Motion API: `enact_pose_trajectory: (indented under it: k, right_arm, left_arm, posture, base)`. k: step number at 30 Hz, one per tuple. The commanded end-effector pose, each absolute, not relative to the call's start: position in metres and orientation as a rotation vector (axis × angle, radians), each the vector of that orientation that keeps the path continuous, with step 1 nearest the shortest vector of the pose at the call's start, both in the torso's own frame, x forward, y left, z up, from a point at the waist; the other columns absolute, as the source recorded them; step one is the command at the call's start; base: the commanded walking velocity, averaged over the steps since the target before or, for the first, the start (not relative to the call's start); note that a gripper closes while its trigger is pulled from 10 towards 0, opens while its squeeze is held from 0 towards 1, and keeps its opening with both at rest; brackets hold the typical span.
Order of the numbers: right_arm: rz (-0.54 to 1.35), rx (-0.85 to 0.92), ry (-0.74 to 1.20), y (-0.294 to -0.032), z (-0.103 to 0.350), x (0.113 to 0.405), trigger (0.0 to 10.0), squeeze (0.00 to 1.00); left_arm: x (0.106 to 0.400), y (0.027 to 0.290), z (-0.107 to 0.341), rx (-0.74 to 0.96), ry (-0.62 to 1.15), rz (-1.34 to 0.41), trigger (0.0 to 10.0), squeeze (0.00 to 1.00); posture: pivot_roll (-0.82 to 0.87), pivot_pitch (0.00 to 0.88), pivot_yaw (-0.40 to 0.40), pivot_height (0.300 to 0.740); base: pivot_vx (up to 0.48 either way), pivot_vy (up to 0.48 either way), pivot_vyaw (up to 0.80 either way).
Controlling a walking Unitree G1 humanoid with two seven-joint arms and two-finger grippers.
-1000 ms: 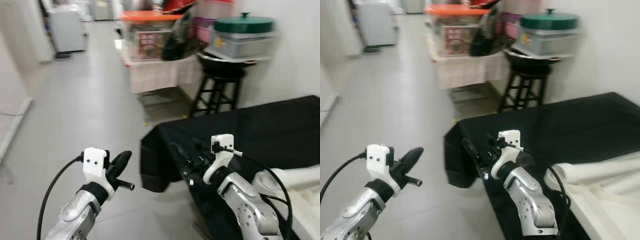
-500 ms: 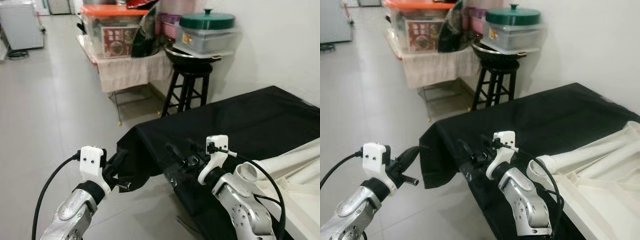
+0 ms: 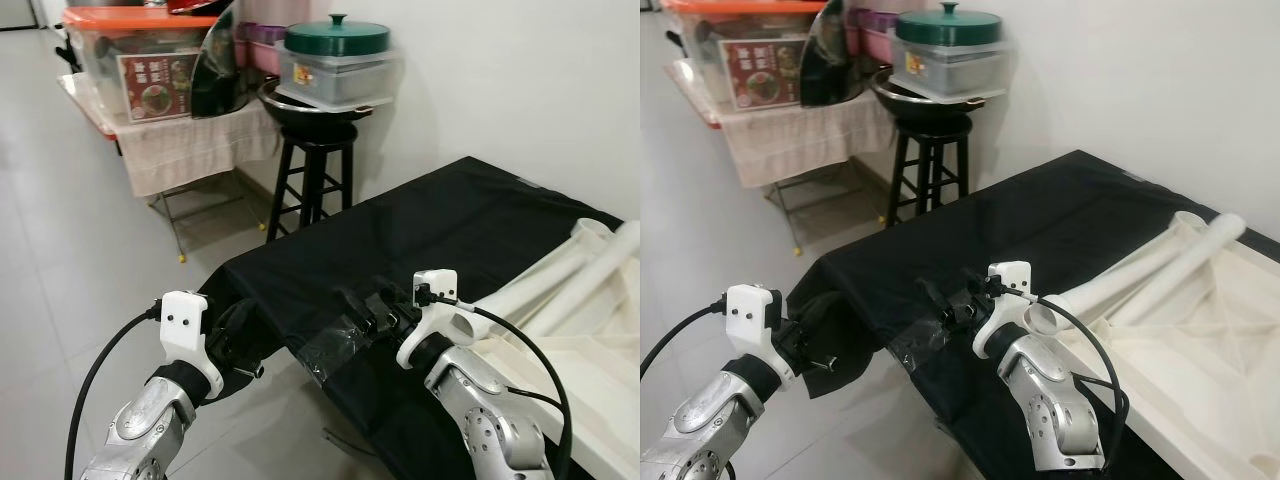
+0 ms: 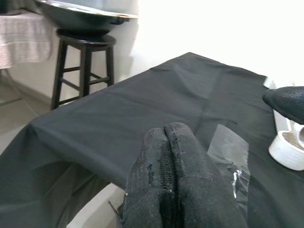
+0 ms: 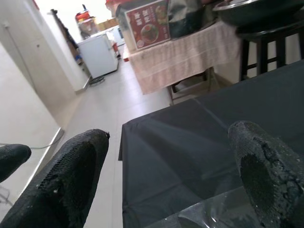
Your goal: Building children table
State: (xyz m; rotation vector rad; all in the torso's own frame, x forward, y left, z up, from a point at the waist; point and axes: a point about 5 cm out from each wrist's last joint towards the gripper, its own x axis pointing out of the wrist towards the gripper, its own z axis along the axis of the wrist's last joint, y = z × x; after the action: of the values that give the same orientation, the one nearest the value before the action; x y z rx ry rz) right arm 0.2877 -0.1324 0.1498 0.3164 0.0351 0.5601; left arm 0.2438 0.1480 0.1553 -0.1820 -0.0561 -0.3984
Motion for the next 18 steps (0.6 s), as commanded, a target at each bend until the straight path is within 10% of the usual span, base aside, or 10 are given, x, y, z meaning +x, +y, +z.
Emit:
enact_pose_trajectory:
  k: [1, 18]
  right_arm:
    - [0.559, 0.328, 0.052, -0.1337, 0.1469, 0.2879, 10.0, 0.00]
    - [0.563, 0.331, 0.058, -0.1333, 0.1457, 0.2872, 10.0, 0.00]
  left_arm:
    - [0.2433, 0.1476, 0.1542, -0.186, -0.047, -0.402, 10.0, 0.00]
    - [0.2425, 0.1474, 0.1531, -0.188, -0.045, -0.403, 10.0, 0.00]
  posture:
    - [-0.01, 0.000, -0.054, 0.740]
    - [-0.01, 0.000, -0.055, 0.740]
  base:
    - [0.000, 0.000, -0.80]
    - [0.000, 0.000, -0.80]
